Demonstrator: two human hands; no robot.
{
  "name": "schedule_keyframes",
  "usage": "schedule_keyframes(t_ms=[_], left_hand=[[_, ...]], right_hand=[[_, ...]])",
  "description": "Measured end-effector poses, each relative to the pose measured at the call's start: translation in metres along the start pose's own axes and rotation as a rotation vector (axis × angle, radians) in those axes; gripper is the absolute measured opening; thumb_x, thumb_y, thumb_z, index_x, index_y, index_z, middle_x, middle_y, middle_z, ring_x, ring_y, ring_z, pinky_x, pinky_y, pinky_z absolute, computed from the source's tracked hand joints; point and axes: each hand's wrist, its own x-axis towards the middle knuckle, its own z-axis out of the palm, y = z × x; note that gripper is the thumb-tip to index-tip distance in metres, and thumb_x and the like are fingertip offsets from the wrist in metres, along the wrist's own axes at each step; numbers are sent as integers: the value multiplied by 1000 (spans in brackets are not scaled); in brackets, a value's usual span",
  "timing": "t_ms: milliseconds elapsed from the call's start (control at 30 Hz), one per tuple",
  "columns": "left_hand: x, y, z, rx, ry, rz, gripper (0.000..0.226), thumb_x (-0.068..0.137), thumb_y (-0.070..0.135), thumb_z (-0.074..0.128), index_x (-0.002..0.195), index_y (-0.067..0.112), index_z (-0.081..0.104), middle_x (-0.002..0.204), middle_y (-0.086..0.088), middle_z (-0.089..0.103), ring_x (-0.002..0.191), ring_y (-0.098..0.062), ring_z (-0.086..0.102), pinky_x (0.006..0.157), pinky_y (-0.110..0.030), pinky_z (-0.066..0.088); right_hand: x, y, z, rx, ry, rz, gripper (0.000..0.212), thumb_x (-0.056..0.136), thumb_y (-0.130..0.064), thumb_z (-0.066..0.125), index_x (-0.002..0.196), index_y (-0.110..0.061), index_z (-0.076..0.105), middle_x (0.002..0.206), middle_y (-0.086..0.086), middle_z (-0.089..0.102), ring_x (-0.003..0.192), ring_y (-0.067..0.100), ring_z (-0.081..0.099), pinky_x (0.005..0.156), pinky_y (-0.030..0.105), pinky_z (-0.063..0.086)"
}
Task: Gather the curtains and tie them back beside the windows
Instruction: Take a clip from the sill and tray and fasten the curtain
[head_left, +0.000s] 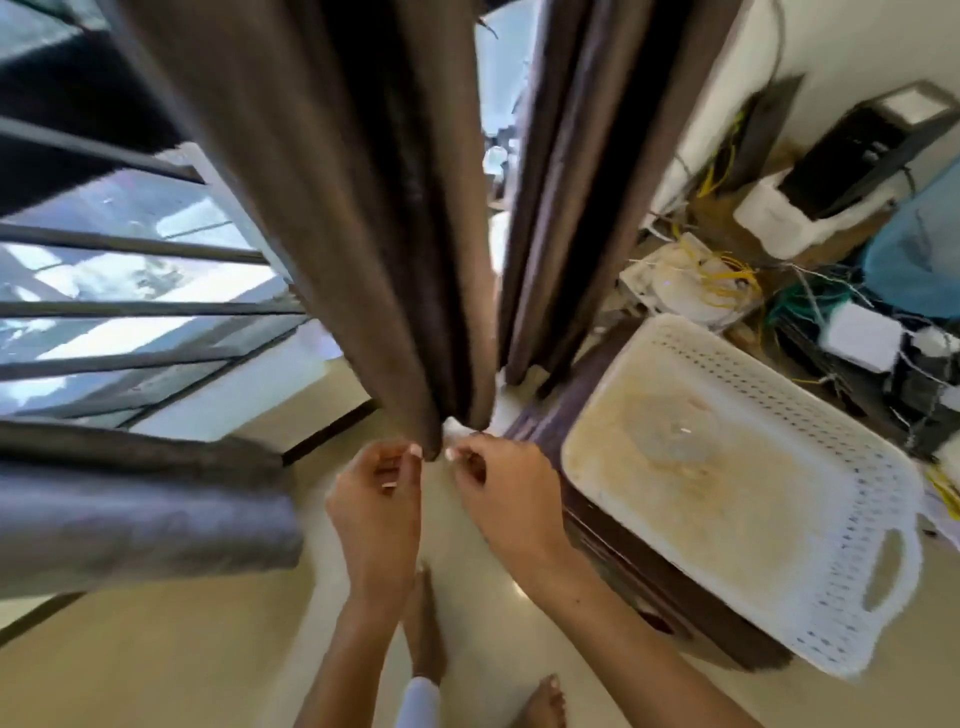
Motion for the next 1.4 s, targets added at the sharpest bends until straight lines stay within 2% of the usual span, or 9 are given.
schedule_keyframes(t_ms=[133,300,533,700,833,933,1000,1100,1400], left_hand=[[57,-25,-49,-58,196,-48,10,88,13,62,84,21,66,73,14,62,75,0,61,65,-5,42],[123,-53,-64,-123,317,-221,11,87,11,58,83,11,69,76,0,68,76,-15,63,66,-20,41],[212,-90,-46,-34,317,-293,18,89,9,55,85,3,71,84,-11,70,71,-14,54,61,-16,27],[259,-128,-18,-18,282,-381,20,91,10,52,93,1,70,94,-17,70,86,-25,59,64,-19,27],[288,-153,3,1,231,-426,22,95,13,51,93,2,70,89,-10,69,76,-16,50,65,-17,29],[316,-171,20,-46,210,-463,20,95,15,52,80,10,65,76,-2,60,78,-20,52,64,-19,31],[334,-180,30,-79,233,-468,21,94,18,55,104,3,66,100,-12,67,96,-28,61,78,-26,44],[358,-192,46,-74,258,-481,36,91,19,61,121,-1,60,119,-16,64,108,-28,61,88,-26,45],[336,-202,34,-169,457,-494,14,84,4,64,94,2,73,90,-9,72,80,-18,65,71,-20,44]], right_hand=[[33,-67,71,92,-194,-18,23,92,-33,54,87,-18,70,82,-1,72,81,19,65,69,30,48],[93,-119,139,229,-282,90,18,91,-24,57,99,-17,72,94,0,73,90,12,65,69,15,37],[186,-127,224,278,-355,208,24,87,-3,53,106,4,66,102,21,69,99,32,62,83,34,44],[230,-108,263,223,-308,279,15,85,4,49,75,-3,58,81,21,61,83,33,56,65,31,33],[267,-85,276,112,-250,355,24,90,-3,51,109,10,58,116,25,61,107,37,57,80,33,40],[296,-64,292,-50,-313,326,30,94,-13,50,115,8,57,119,25,60,110,39,57,80,34,44],[312,-54,301,-121,-340,289,33,96,-19,51,117,5,58,120,23,60,111,38,57,80,33,45],[331,-44,317,-187,-312,218,34,97,-26,51,115,2,60,118,21,62,109,37,58,80,32,45],[302,-30,331,-102,-317,192,8,84,-8,59,79,-2,62,84,20,69,79,34,67,52,25,44]])
